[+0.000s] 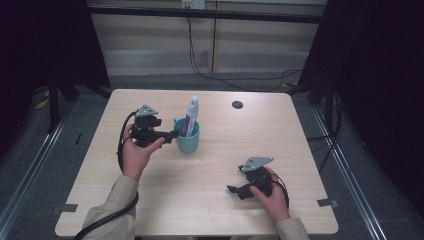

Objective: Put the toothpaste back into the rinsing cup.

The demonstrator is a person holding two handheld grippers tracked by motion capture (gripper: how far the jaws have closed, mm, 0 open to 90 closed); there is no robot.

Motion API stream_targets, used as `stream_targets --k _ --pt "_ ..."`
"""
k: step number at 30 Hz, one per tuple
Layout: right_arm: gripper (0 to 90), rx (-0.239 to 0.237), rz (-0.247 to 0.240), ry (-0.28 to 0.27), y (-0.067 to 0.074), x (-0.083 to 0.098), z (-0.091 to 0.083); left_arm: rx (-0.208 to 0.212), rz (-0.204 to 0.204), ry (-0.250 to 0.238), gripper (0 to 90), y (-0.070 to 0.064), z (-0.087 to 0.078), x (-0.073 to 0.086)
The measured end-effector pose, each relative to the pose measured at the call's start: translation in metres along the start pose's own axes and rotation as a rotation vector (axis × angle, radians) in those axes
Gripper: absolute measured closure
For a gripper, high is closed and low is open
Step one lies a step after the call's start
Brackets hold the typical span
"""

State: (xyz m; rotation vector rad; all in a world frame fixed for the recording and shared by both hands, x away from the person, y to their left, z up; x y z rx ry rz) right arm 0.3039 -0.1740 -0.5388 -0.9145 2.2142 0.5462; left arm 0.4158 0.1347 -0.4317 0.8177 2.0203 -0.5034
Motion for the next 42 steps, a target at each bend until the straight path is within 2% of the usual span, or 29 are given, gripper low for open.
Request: stream_targets --k 22,42 --pt "13.0 0.000 0.000 0.000 0.000 0.000 0.000 0.026 -0.001 0.044 15.8 0.002 -0.007 0.023" --pt "13.0 0.000 0.000 0.000 0.000 0.000 0.000 0.015 0.000 0.066 16.0 0.009 -0.017 0.052"
Point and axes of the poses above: each handheld gripper's, and its own axes: z roughly forward along the jaws, x roughly out of its underside, y roughly to its left, the point moved 4 cm from there along z, roughly forward along the jaws, and after that the axes turned 7 degrees about z, right-handed, at the moved point
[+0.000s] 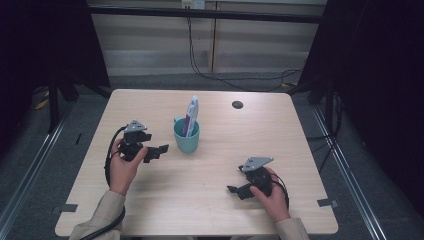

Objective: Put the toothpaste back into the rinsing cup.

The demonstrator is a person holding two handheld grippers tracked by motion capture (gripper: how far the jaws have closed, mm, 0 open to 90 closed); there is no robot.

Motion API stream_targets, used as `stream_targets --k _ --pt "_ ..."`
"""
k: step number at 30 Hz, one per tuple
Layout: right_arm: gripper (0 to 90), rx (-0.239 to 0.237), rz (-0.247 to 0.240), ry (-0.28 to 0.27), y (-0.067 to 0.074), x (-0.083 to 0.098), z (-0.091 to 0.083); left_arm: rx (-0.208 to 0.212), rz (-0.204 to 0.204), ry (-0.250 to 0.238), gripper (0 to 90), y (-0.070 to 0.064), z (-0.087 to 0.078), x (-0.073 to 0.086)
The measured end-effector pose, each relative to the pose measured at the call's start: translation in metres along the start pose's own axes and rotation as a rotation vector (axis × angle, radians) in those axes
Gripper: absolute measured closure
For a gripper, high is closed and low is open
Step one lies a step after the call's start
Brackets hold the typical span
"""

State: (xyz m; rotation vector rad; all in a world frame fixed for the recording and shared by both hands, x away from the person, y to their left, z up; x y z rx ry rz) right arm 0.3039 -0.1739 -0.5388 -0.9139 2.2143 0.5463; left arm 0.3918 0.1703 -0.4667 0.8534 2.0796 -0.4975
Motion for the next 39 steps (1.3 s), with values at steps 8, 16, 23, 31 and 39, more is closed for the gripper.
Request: stream_targets --k 8,16,23,31,39 --pt "13.0 0.000 0.000 0.000 0.000 0.000 0.000 0.000 0.001 -0.005 16.1 0.000 -0.002 0.007" --pt "13.0 0.000 0.001 0.001 0.000 0.000 0.000 0.004 0.009 0.003 16.4 -0.001 -0.003 0.015" --pt "13.0 0.000 0.000 0.000 0.000 0.000 0.000 0.002 0.000 0.008 16.5 -0.001 -0.004 0.024" --pt "13.0 0.000 0.000 0.000 0.000 0.000 0.000 0.006 0.000 0.021 16.5 -0.001 -0.003 0.036" --pt "12.9 0.000 0.000 0.000 0.000 0.000 0.000 0.009 -0.013 0.036 16.5 -0.002 -0.002 0.047"
Point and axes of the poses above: each handheld gripper's, and its own axes: z roughly forward along the jaws, x roughly out of its underside, y roughly to its left, the point moved 4 cm from there along z, roughly forward along the jaws, and after that the axes turned 7 degrees about z, right-handed, at the moved point
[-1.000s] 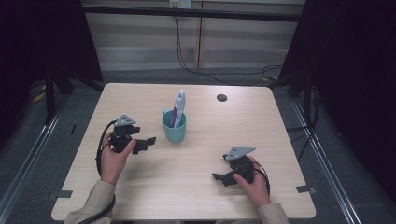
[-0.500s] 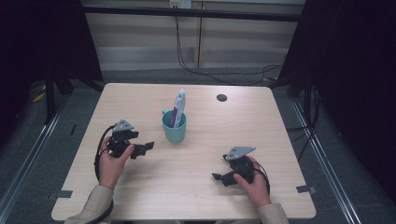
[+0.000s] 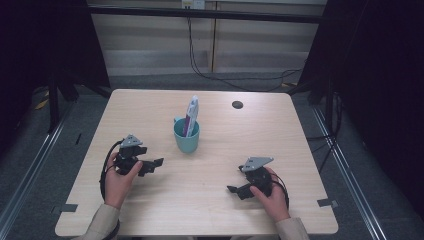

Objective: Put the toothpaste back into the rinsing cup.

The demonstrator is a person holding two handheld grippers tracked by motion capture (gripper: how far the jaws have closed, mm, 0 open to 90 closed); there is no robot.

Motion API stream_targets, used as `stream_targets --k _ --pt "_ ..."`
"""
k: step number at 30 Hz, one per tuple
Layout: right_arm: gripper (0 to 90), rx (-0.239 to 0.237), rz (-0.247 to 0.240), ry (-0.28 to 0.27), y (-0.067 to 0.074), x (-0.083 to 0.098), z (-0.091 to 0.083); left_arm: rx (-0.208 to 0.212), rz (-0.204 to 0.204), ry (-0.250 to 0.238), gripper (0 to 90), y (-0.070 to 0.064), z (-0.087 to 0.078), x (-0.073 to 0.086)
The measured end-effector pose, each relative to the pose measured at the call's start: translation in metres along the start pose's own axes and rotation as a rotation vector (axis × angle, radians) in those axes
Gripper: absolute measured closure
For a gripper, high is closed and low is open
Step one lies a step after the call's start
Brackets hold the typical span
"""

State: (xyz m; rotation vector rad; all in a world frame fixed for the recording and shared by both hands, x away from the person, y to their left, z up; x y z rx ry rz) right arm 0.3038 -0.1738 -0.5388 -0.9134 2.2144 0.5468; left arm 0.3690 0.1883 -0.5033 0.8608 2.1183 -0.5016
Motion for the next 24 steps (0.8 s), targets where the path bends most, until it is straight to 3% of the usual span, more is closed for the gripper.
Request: stream_targets --k 12,24 --pt "13.0 0.000 0.000 0.000 0.000 0.000 0.000 -0.017 0.014 0.032 16.5 -0.002 0.003 0.015" --pt "13.0 0.000 0.000 0.000 0.000 0.000 0.000 -0.035 0.053 0.065 16.5 -0.003 0.004 0.024"
Point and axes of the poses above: each handheld gripper's, and its own axes: z roughly forward along the jaws, x roughly out of its underside, y roughly to its left, the point moved 4 cm from there along z, roughly forward along the jaws, and after that the axes turned 7 degrees about z, right-handed, at the moved point
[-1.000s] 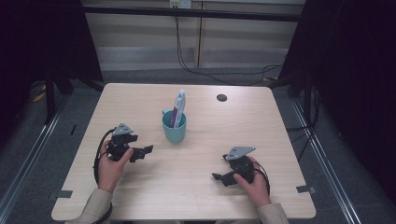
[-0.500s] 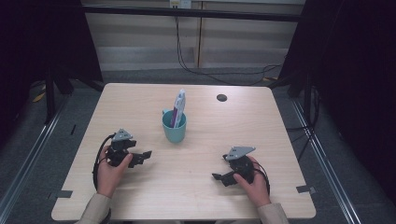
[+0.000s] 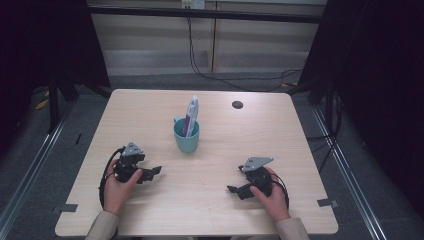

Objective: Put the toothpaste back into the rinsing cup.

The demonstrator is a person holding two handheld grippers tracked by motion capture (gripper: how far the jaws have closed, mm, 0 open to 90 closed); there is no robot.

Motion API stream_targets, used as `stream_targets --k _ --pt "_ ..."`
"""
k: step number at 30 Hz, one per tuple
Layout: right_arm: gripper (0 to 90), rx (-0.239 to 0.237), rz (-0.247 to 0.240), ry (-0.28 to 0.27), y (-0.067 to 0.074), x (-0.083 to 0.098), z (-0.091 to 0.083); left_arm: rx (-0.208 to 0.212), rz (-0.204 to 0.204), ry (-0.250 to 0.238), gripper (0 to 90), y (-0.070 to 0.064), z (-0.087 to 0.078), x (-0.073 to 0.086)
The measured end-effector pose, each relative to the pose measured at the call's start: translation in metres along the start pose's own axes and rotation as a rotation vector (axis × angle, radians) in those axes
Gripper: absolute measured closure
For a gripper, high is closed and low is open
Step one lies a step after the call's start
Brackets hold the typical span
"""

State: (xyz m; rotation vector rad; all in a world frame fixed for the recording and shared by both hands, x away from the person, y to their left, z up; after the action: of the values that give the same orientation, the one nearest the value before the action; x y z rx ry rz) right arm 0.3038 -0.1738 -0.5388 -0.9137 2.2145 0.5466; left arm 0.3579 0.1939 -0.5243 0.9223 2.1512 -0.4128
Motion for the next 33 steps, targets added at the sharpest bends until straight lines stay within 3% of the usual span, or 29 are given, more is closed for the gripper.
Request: stream_targets --k 21,30,33 --pt "13.0 0.000 0.000 0.000 0.000 0.000 0.000 -0.007 0.009 0.017 16.4 -0.002 0.003 0.010" --pt "13.0 0.000 0.000 0.000 0.000 0.000 0.000 -0.036 0.071 0.029 16.0 -0.003 0.004 0.013" --pt "13.0 0.000 0.000 0.000 0.000 0.000 0.000 -0.034 0.066 0.029 15.9 -0.003 0.004 0.013"
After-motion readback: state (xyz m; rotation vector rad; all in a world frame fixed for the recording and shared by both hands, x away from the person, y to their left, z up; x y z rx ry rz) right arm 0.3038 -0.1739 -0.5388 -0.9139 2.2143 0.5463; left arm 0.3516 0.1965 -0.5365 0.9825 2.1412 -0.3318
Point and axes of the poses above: each handheld gripper's, and its own axes: z roughly forward along the jaws, x roughly out of its underside, y roughly to its left, the point moved 4 cm from there along z, roughly forward along the jaws, and after that the axes turned 7 degrees about z, right-handed, at the moved point
